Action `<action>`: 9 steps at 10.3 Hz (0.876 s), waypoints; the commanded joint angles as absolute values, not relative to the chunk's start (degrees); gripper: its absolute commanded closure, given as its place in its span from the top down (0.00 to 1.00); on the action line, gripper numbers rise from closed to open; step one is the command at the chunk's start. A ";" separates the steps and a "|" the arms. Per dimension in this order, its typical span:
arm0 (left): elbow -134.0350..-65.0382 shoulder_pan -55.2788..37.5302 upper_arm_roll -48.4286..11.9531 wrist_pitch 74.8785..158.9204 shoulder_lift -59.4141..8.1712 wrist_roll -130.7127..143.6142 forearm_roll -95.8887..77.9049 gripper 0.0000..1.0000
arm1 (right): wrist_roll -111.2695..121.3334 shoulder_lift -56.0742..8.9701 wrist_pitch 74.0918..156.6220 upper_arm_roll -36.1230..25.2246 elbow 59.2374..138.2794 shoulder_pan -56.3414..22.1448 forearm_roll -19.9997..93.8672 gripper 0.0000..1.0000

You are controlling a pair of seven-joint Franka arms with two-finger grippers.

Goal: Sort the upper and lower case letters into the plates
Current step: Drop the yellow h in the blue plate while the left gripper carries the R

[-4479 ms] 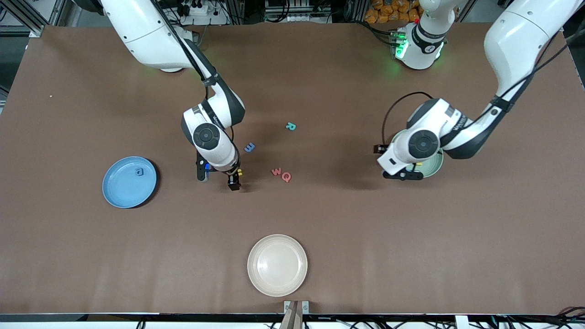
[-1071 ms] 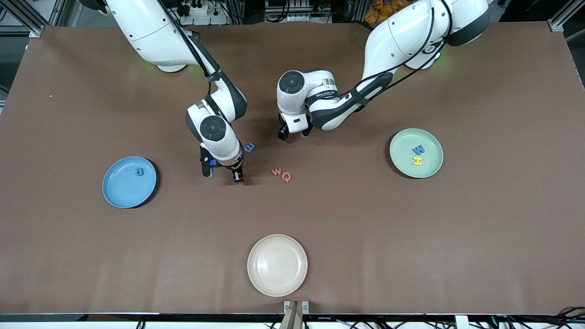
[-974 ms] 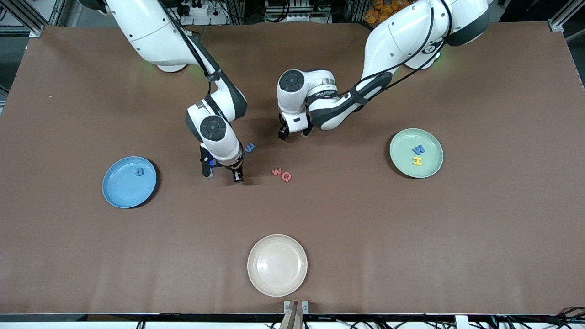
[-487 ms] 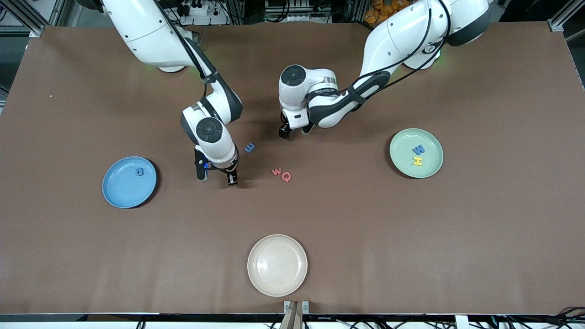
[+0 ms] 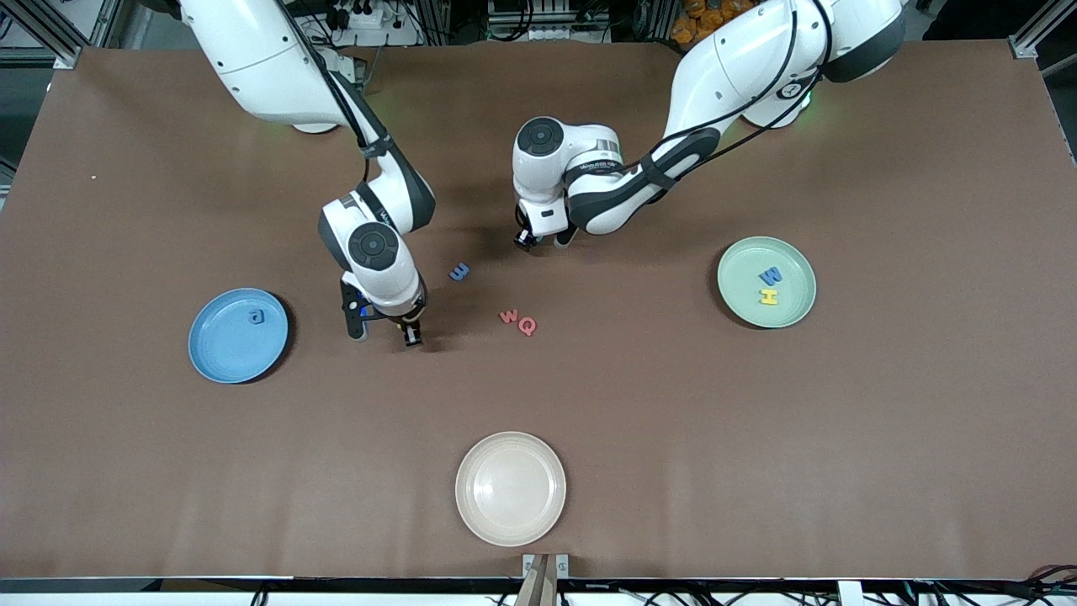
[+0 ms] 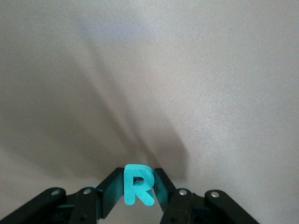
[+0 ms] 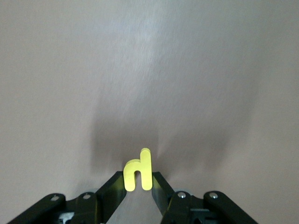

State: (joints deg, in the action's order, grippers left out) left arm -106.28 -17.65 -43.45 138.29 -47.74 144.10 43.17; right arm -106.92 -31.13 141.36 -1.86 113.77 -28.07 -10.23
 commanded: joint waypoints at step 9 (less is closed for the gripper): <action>-106.08 1.99 -55.35 122.03 -46.23 114.22 35.60 0.00 | -73.60 -18.19 125.60 -4.04 117.51 -11.53 -18.63 0.00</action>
State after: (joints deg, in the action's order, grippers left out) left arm -105.68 -2.23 -52.07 126.43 -47.61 120.51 37.70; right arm -77.30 -20.60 125.60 -4.74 115.69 -13.98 -17.24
